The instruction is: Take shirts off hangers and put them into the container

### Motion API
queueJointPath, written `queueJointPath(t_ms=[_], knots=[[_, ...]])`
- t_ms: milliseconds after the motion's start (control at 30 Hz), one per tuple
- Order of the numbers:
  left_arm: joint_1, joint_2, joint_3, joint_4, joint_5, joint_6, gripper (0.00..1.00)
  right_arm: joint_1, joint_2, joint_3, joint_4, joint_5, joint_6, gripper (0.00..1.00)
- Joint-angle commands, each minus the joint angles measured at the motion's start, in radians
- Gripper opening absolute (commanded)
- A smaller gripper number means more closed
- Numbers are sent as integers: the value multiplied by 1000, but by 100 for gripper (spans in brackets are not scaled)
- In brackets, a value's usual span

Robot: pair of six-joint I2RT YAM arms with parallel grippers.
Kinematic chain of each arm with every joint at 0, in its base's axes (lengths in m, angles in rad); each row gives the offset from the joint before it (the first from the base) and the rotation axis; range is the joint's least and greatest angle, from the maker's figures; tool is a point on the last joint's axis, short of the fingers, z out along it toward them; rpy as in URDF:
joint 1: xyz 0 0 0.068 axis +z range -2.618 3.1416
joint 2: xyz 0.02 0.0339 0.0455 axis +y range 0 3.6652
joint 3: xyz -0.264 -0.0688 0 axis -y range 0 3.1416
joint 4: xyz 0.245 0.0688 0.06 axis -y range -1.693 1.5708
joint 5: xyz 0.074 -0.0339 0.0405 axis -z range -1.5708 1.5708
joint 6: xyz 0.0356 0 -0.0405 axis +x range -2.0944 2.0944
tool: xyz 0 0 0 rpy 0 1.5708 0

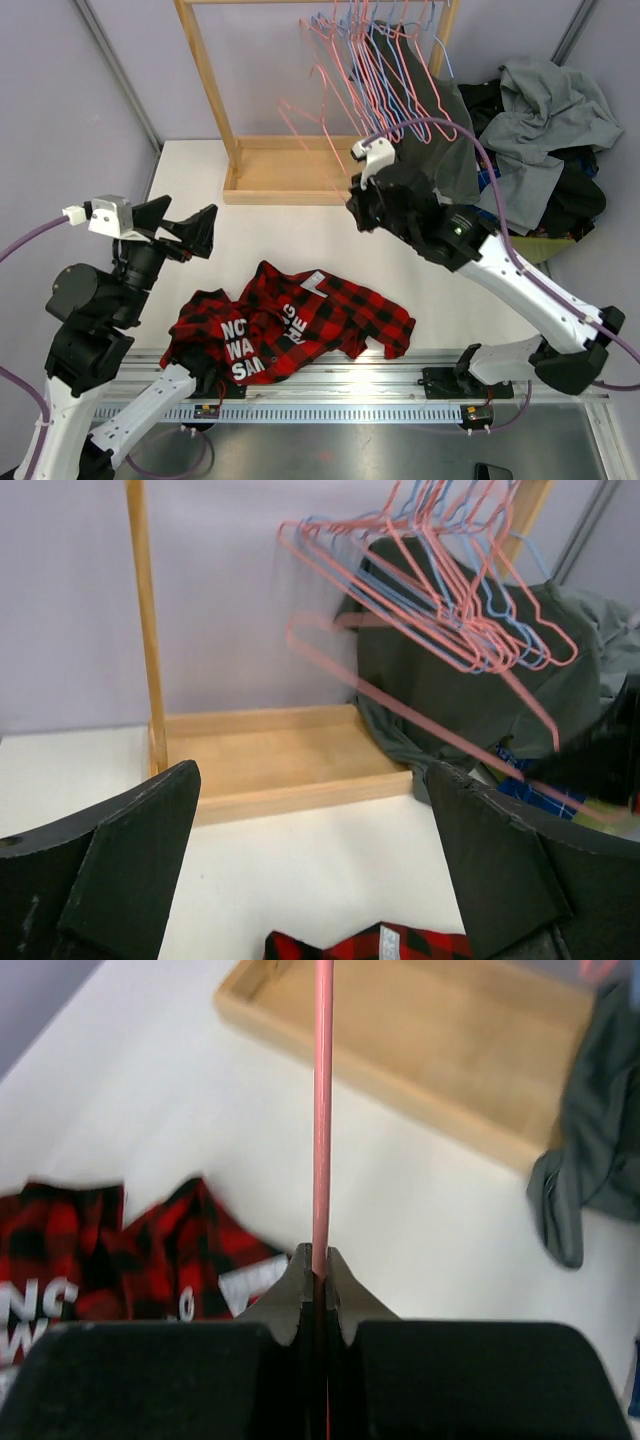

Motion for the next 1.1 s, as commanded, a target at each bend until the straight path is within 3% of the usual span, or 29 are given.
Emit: queueJointPath(t_ms=[0,67,167,267,467,633,800,833,867,933,1033,1067], knots=[[0,-48,-75,-44,-68,-74,99,-12,125,209,201,216,-44,0],[0,-71,-105,-65,-62,-91,99,-43,255,317,174,210,-47,0],[0,-105,-121,-94,-56,-99,99,-100,426,588,105,95,5,0],[0,-132,-133,-113,-58,-99,99,-156,580,742,47,-3,42,0],[0,-163,-144,-130,-50,-94,99,-241,834,1183,-90,-158,106,0],[0,-169,-144,-133,-47,-94,99,-285,839,1146,-73,-281,151,0],[0,-169,-147,-124,-36,-108,99,-285,766,993,-62,-296,128,0],[0,-166,-145,-124,-35,-112,99,-284,730,962,-52,-293,110,16],[0,-165,-145,-125,-33,-113,99,-281,710,902,-47,-283,99,44],[0,-165,-145,-124,-30,-116,99,-264,629,832,-21,-266,52,76],[0,-162,-144,-125,-30,-116,99,-217,489,667,32,-194,5,99],[0,-161,-142,-128,-31,-116,99,-201,451,580,43,-163,-2,99]])
